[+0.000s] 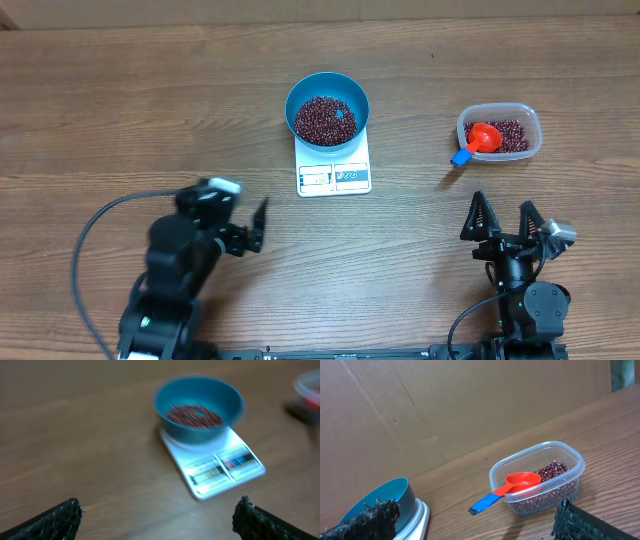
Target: Scoop item into bowl and weigh 150g on scale
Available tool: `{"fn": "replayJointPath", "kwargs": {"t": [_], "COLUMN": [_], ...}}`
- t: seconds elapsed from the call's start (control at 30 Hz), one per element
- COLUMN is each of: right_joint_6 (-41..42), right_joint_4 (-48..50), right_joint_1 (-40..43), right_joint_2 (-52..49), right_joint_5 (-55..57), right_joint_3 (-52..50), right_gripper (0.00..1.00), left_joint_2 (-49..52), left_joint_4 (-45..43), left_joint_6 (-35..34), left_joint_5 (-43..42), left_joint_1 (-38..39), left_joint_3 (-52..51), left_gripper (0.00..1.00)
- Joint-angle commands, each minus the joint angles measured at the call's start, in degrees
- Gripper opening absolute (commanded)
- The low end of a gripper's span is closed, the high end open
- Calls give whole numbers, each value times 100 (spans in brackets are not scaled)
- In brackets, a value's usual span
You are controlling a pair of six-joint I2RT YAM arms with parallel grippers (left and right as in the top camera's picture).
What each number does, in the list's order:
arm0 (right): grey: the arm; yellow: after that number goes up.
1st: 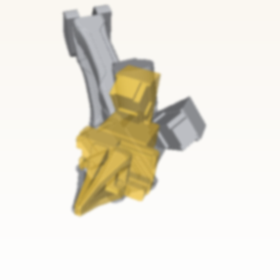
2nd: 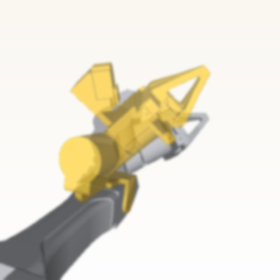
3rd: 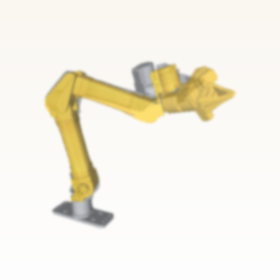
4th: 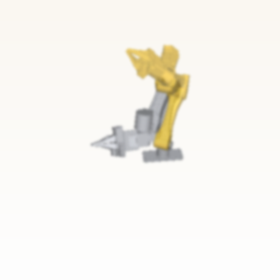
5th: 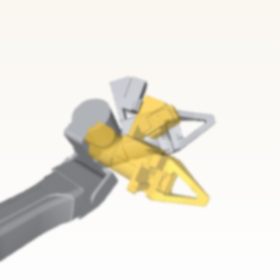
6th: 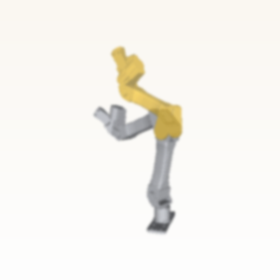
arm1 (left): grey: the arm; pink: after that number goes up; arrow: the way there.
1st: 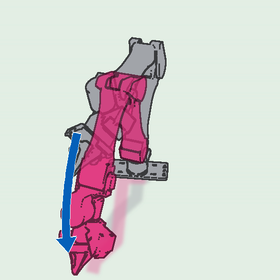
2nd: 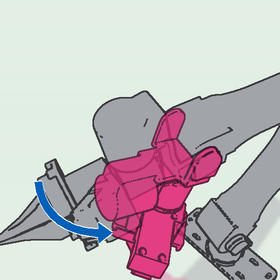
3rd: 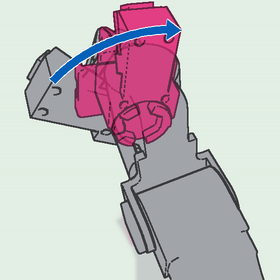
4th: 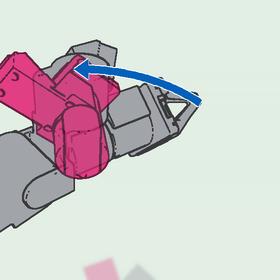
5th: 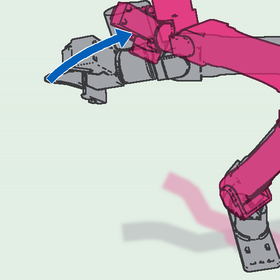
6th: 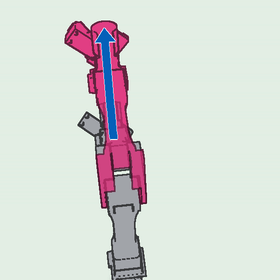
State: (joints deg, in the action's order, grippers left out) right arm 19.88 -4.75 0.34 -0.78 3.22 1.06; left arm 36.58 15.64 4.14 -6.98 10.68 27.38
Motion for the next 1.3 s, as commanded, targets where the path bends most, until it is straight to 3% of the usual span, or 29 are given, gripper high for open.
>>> {"fn": "replayJointPath", "kwargs": {"t": [0.0, 0.53, 0.8, 1.03, 1.27], "right_joint_6": [-26, -26, -26, -26, -26], "right_joint_4": [28, 28, 28, 28, 28], "right_joint_1": [-33, -33, -33, -33, -33], "right_joint_2": [61, 61, 61, 61, 61], "right_joint_5": [15, 15, 15, 15, 15], "right_joint_3": [-61, -61, -61, -61, -61], "right_gripper": [100, 100, 100, 100, 100], "left_joint_2": [-623, -3067, -3580, -3641, -3630], "left_joint_4": [-146, -2026, -1967, -1130, -1163], "left_joint_6": [-131, -2, 15, 9, -7], "left_joint_5": [-190, -138, -7, 63, 101], "left_joint_1": [-522, -1405, -1425, -1425, -1425], "left_joint_3": [-291, -2321, -2715, -2712, -2710], "left_gripper": [99, 100, 100, 99, 99]}}
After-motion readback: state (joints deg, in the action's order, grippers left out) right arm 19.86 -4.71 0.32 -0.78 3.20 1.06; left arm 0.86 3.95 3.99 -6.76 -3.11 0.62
